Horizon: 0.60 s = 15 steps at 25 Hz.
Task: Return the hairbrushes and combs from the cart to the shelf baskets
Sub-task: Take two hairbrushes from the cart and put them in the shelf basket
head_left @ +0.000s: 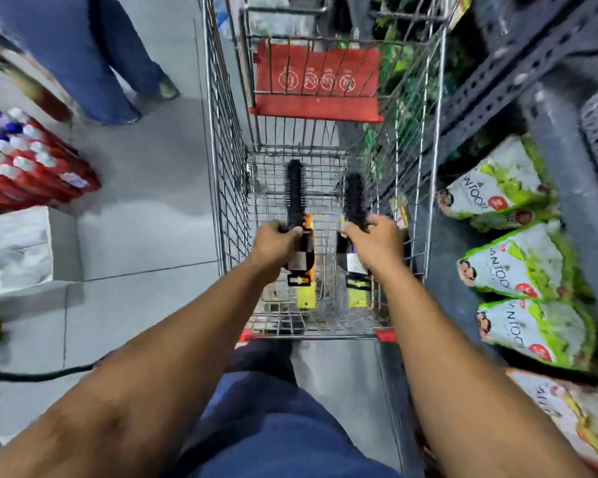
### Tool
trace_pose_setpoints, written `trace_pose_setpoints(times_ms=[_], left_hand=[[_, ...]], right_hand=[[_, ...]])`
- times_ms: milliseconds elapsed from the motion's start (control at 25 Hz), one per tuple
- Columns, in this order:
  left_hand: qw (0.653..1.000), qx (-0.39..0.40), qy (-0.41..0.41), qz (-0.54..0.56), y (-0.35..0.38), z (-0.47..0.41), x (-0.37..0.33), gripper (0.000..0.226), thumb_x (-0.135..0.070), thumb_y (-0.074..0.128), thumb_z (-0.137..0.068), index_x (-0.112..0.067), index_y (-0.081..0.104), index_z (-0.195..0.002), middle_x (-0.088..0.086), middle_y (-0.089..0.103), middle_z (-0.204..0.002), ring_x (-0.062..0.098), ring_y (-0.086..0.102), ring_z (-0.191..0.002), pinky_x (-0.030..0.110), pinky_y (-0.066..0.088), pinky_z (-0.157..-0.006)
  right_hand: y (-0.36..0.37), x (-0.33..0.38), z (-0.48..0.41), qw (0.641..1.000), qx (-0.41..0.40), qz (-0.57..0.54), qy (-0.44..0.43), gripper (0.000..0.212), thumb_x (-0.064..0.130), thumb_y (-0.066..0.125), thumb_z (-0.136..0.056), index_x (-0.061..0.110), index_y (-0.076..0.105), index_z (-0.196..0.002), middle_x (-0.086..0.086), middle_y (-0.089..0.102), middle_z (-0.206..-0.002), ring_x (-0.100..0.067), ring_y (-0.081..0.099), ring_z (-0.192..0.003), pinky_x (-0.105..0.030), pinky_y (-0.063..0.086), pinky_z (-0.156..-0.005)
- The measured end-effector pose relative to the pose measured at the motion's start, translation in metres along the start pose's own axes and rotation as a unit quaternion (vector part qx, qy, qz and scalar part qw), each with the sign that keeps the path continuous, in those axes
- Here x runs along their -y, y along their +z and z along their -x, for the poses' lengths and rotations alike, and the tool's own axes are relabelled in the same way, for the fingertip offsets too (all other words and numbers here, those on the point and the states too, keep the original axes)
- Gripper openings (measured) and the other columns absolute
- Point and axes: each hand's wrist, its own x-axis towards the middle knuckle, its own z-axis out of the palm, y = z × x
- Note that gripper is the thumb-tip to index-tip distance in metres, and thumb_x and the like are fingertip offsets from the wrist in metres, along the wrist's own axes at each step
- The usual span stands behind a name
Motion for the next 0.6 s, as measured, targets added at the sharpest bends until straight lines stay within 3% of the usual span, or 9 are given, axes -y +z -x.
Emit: trace_pose_setpoints(times_ms=[80,160,240,320,440,520,600], left_hand=[[0.999,0.043,0.025,-0.011,0.0,0.022,-0.015,0.015,-0.021,0.066,-0.078,-0.011,0.057,-0.073,0.023,0.066,-0.084,0.049,0.068,-0.09,0.067,0.052,-0.08],[0.997,0.066,0.049,-0.004,0.002,0.048,-0.031,0.015,-0.014,0.065,-0.084,-0.008,0.058,-0.074,0.015,0.065,-0.073,0.039,0.068,-0.075,0.063,0.053,-0.078],[0.993,0.093,0.075,-0.009,0.01,0.084,-0.043,0.011,-0.008,0.062,-0.089,-0.002,0.059,-0.081,0.016,0.063,-0.078,0.033,0.064,-0.076,0.062,0.053,-0.08],[0.986,0.128,0.104,-0.02,0.024,0.118,-0.056,0.009,-0.008,0.062,-0.09,0.001,0.059,-0.089,0.017,0.061,-0.082,0.031,0.064,-0.074,0.052,0.057,-0.074],[0.972,0.18,0.151,-0.021,0.053,0.158,-0.072,0.01,-0.006,0.061,-0.09,-0.004,0.055,-0.082,0.012,0.059,-0.072,0.02,0.064,-0.054,0.031,0.056,-0.052],[0.96,0.218,0.175,-0.025,0.08,0.183,-0.081,0.012,-0.006,0.062,-0.09,-0.004,0.055,-0.08,0.013,0.058,-0.07,0.018,0.062,-0.05,0.026,0.054,-0.046],[0.946,0.263,0.185,-0.045,0.117,0.206,-0.089,0.01,-0.006,0.063,-0.089,0.0,0.058,-0.082,0.014,0.056,-0.069,0.02,0.06,-0.05,0.029,0.052,-0.051]], right_hand=[[-0.021,0.008,0.022,0.999,-0.034,-0.03,-0.025,0.031,0.039,0.072,-0.072,0.021,0.063,-0.095,0.007,0.067,-0.081,-0.022,0.063,-0.08,-0.037,0.051,-0.075],[-0.041,0.014,0.043,0.996,-0.067,-0.054,-0.028,0.038,0.037,0.072,-0.075,0.016,0.063,-0.104,0.01,0.061,-0.075,-0.018,0.06,-0.081,-0.034,0.049,-0.079],[-0.069,0.014,0.071,0.989,-0.105,-0.084,-0.057,0.041,0.044,0.072,-0.07,0.017,0.066,-0.099,0.013,0.067,-0.071,-0.017,0.067,-0.08,-0.035,0.053,-0.079],[-0.098,0.011,0.095,0.979,-0.145,-0.12,-0.079,0.039,0.048,0.072,-0.066,0.02,0.066,-0.092,0.009,0.073,-0.074,-0.013,0.07,-0.077,-0.04,0.056,-0.081],[-0.145,0.004,0.134,0.964,-0.193,-0.155,-0.1,0.024,0.035,0.073,-0.076,0.024,0.056,-0.088,0.015,0.066,-0.072,0.001,0.06,-0.067,-0.027,0.048,-0.074],[-0.177,-0.007,0.161,0.954,-0.239,-0.151,-0.105,0.02,0.034,0.073,-0.077,0.028,0.055,-0.083,0.015,0.064,-0.068,0.003,0.055,-0.06,-0.027,0.044,-0.066],[-0.213,-0.019,0.185,0.94,-0.288,-0.15,-0.107,0.017,0.032,0.073,-0.078,0.027,0.057,-0.073,0.011,0.064,-0.061,0.001,0.052,-0.051,-0.031,0.043,-0.061]])
